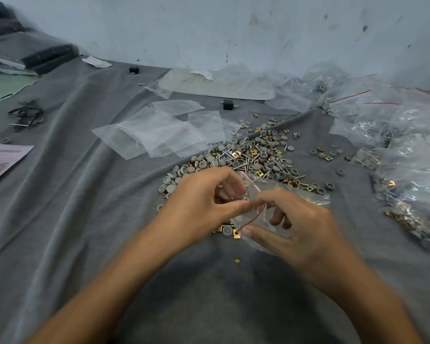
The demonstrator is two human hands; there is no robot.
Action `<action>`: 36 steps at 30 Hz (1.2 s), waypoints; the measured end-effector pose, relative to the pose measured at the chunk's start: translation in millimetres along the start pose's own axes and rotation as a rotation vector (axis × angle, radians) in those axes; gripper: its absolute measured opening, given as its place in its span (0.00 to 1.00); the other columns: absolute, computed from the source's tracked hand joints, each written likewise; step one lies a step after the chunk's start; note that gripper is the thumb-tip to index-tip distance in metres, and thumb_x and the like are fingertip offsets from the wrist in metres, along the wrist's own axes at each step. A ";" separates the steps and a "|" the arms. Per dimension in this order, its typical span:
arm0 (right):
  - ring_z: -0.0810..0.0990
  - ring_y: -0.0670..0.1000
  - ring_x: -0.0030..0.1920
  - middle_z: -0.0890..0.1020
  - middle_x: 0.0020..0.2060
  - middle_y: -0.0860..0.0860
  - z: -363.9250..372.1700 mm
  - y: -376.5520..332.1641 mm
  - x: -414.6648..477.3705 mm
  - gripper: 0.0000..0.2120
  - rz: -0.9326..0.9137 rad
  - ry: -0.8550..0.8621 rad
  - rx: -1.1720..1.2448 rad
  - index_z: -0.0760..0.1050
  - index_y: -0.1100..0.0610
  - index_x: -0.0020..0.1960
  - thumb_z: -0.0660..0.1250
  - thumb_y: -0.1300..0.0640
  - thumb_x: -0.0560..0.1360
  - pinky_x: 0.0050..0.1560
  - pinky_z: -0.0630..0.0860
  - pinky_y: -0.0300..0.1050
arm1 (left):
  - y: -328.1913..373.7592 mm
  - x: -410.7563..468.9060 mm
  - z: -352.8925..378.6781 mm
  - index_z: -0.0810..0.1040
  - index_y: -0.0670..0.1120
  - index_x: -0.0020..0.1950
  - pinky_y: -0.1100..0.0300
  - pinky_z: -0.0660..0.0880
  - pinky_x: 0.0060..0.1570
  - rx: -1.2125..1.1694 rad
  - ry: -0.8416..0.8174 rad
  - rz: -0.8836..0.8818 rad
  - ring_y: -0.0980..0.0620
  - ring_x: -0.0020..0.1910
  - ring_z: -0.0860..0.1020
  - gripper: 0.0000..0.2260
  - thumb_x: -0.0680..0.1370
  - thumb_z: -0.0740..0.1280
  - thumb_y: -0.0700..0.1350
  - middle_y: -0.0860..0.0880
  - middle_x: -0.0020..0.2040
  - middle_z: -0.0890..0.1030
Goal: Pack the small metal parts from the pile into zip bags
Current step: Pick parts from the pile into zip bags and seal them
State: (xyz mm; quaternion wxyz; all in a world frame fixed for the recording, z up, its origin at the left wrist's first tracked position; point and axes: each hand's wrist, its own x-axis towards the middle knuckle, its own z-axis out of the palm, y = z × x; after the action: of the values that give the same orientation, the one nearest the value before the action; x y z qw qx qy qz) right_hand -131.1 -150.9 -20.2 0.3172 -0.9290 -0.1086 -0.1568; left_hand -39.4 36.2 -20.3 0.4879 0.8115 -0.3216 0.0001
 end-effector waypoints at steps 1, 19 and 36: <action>0.76 0.38 0.47 0.75 0.48 0.28 0.0 0.2 -0.1 0.20 0.002 0.001 -0.002 0.73 0.39 0.57 0.67 0.32 0.71 0.40 0.69 0.31 | 1.4 0.3 0.2 0.80 0.54 0.45 0.46 0.81 0.43 -0.002 0.002 -0.002 0.54 0.41 0.83 0.09 0.71 0.79 0.51 0.55 0.41 0.83; 0.75 0.39 0.46 0.76 0.45 0.35 -6.7 6.2 0.3 0.12 0.057 -0.010 -0.033 0.74 0.39 0.51 0.64 0.34 0.72 0.41 0.70 0.40 | -24.9 -16.1 -68.6 0.76 0.58 0.52 0.61 0.73 0.46 0.760 -0.395 -0.367 0.62 0.48 0.76 0.19 0.68 0.75 0.65 0.62 0.49 0.78; 0.75 0.40 0.48 0.76 0.44 0.35 -3.4 4.2 1.1 0.17 0.054 -0.043 -0.032 0.76 0.42 0.52 0.62 0.32 0.71 0.42 0.72 0.39 | -28.2 -12.3 -56.0 0.78 0.61 0.51 0.70 0.60 0.33 0.784 -0.327 -0.256 0.65 0.42 0.72 0.08 0.74 0.71 0.51 0.65 0.43 0.75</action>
State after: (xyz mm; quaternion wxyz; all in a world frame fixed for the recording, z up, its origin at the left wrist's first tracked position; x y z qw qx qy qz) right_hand -129.6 -156.2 -19.6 0.3040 -0.9397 -0.0879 -0.1299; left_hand -16.9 96.0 -17.2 0.0822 0.9579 -0.2669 -0.0667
